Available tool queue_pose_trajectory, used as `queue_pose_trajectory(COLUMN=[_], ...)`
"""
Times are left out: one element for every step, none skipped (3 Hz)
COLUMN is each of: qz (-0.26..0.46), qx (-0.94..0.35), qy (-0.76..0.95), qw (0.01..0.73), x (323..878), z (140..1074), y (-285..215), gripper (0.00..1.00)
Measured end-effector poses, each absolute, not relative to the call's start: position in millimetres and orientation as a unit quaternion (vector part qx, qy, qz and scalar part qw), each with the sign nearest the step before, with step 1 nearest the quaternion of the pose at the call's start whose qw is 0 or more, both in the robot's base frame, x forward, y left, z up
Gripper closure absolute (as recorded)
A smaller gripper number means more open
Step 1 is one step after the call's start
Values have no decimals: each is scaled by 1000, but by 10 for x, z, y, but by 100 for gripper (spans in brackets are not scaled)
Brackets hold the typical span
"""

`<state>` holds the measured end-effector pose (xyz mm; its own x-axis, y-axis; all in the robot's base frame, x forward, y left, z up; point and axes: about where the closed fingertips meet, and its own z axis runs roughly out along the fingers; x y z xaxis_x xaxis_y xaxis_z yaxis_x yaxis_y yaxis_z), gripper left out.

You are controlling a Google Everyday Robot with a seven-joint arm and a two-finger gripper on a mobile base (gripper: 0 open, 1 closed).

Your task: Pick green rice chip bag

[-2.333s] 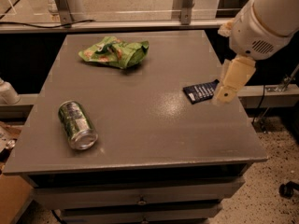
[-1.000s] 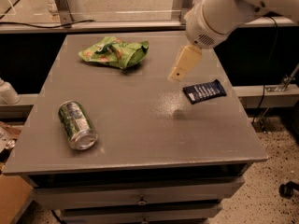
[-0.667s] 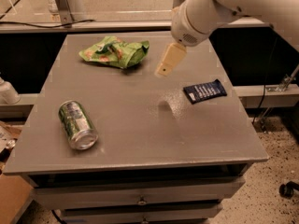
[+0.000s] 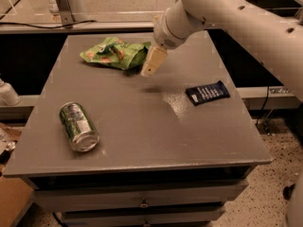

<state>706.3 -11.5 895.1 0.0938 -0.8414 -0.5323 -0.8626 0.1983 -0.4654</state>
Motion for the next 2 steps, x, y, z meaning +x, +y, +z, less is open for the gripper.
queue_pose_trajectory(qz=[38, 55], qx=[-637, -636], qy=[668, 662], qw=[383, 392], x=[7330, 7534], z=[8722, 8650], y=[144, 342], gripper=[0, 18])
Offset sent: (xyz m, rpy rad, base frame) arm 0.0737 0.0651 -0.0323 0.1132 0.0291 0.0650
